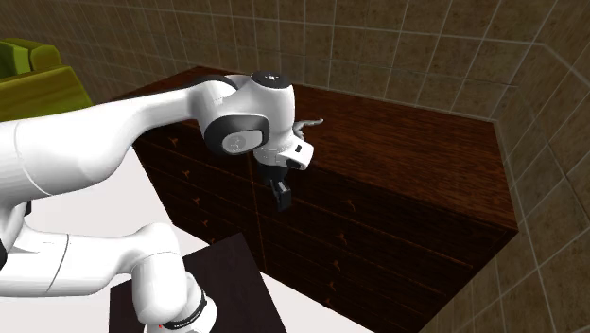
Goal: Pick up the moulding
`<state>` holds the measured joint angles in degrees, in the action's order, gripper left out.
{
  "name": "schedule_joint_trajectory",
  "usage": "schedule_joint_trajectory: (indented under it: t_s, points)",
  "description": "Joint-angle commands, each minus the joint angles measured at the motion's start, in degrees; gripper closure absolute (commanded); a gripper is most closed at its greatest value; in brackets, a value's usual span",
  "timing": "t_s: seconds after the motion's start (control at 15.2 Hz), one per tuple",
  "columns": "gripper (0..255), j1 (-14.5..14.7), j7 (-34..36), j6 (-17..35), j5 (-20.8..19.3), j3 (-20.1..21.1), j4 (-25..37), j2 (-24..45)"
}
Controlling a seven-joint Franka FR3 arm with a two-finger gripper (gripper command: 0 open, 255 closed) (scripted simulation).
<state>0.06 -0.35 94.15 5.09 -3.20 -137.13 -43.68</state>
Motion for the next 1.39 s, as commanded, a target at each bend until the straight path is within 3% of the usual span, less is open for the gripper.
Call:
schedule_joint_trajectory:
  t_s: [0.0,0.66,1.32]
  points:
    - [0,0.00,0.00,0.00,0.00,0.00,0.00,0.00]
    - [0,3.49,9.60,2.41,2.44,9.42,15.77,17.62]
    - [0,6.28,20.05,-0.16,-1.39,17.38,38.66,38.24]
